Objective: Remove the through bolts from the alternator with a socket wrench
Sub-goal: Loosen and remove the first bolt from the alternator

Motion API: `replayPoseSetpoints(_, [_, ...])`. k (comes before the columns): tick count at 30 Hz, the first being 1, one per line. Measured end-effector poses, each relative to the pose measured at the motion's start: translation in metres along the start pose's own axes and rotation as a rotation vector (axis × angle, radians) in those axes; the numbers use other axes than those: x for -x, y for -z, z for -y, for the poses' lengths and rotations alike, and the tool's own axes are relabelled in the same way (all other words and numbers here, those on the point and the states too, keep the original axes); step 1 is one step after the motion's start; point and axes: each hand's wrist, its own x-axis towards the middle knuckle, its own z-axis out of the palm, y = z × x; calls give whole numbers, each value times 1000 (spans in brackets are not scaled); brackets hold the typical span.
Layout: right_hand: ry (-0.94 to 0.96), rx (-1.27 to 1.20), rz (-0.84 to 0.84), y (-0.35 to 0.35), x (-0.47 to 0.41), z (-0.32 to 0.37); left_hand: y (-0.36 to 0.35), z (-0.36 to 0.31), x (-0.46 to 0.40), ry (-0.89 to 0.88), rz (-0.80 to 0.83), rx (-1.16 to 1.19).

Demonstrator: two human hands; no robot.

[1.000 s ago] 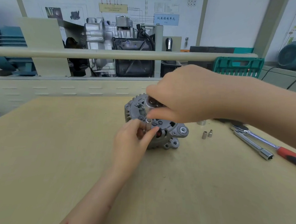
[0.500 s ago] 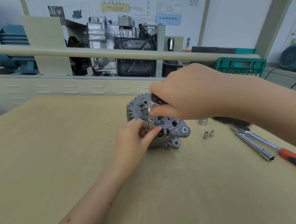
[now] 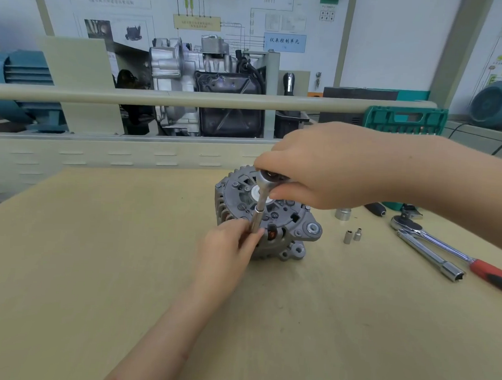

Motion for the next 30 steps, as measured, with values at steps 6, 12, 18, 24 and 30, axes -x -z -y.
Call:
replayPoseSetpoints(6, [20, -18, -8, 0, -2, -1, 0, 0, -1, 4, -17, 27])
replayPoseSetpoints(12, [22, -31, 18, 0, -6, -1, 1, -4, -1, -11, -45, 145])
replayPoseSetpoints(18, [-82, 171, -40, 1, -7, 0, -3, -4, -3, 34, -93, 159])
replayPoseSetpoints(24, [-84, 35, -1, -5, -3, -6, -4, -7, -2, 45, -136, 216])
replayPoseSetpoints(30, [-8, 26, -5, -2, -4, -2, -2, -4, 0, -13, -135, 199])
